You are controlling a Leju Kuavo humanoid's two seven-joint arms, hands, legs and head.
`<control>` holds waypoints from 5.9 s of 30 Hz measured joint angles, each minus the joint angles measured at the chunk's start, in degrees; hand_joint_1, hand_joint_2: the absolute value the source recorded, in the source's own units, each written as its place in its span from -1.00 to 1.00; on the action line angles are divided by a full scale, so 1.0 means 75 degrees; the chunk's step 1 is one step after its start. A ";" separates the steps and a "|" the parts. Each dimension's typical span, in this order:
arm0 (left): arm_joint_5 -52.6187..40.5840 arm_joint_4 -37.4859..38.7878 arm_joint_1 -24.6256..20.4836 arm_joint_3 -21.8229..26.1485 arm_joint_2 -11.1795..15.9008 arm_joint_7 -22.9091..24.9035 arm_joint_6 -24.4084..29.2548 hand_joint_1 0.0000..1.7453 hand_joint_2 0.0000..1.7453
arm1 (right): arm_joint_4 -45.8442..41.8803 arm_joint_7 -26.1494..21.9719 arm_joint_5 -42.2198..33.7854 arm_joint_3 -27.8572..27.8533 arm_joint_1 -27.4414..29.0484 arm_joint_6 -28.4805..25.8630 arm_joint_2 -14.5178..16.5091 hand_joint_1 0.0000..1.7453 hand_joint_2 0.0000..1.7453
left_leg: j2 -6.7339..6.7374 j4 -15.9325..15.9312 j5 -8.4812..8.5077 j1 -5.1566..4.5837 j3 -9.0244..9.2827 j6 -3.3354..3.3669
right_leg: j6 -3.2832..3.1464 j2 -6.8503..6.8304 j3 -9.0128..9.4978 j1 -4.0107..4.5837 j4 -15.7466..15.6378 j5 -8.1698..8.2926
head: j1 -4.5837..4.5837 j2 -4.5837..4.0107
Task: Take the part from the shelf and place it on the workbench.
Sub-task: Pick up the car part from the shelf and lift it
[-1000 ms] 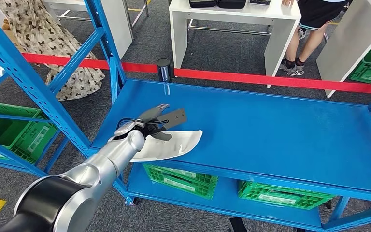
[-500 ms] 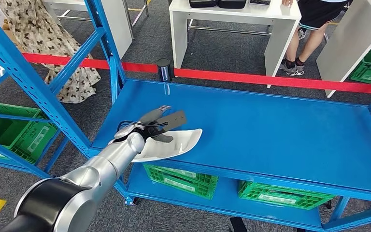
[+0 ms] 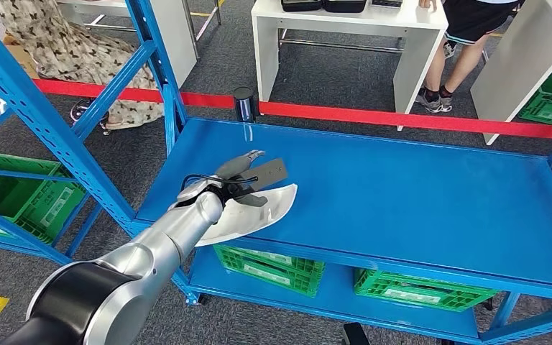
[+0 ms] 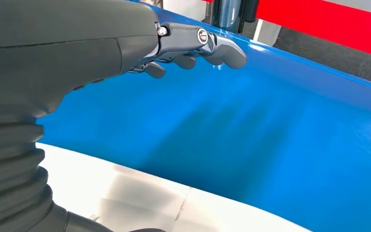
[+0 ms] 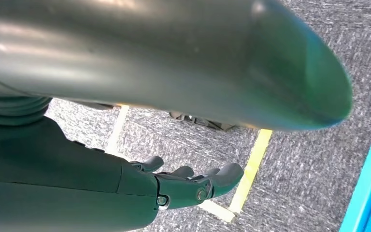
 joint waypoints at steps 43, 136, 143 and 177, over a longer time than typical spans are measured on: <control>0.0003 0.0015 0.0104 0.0061 0.0077 0.0044 -0.0002 -1.00 -1.00 | 0.0002 0.0054 -0.0048 0.0000 0.0100 0.0006 0.0001 -1.00 -1.00 | 0.0000 0.0000 -0.0001 0.0000 -0.0003 0.0001 | 0.0000 -0.0001 -0.0002 0.0000 -0.0002 0.0000 | 0.0000 0.0000; -0.0147 -0.0109 -0.1085 -0.0255 -0.0653 0.1353 -0.0529 -1.00 -1.00 | 0.0000 0.0232 0.0055 0.0000 0.0044 0.0036 0.0102 -1.00 -1.00 | 0.0128 0.0028 -0.0449 -0.0220 0.0425 0.0278 | -0.0215 -0.0072 -0.0368 0.0246 0.0030 0.0346 | 0.0071 0.0000; 0.0762 -0.0205 -0.1092 -0.0916 -0.0680 0.1677 -0.0623 -1.00 -1.00 | 0.0000 0.0243 0.0033 0.0000 0.0032 0.0020 0.0103 -1.00 -1.00 | 0.0128 0.0032 -0.0443 -0.0232 0.0419 0.0280 | -0.0209 -0.0071 -0.0365 0.0236 0.0028 0.0359 | 0.0071 0.0000; 0.0976 0.0051 -0.0569 -0.1279 -0.0620 0.2020 -0.0495 -1.00 -1.00 | 0.0000 0.0340 0.0005 0.0000 -0.0088 -0.0060 0.0146 -1.00 -1.00 | 0.0126 0.0038 -0.0440 -0.0248 0.0412 0.0290 | -0.0198 -0.0072 -0.0366 0.0212 0.0025 0.0365 | 0.0070 0.0000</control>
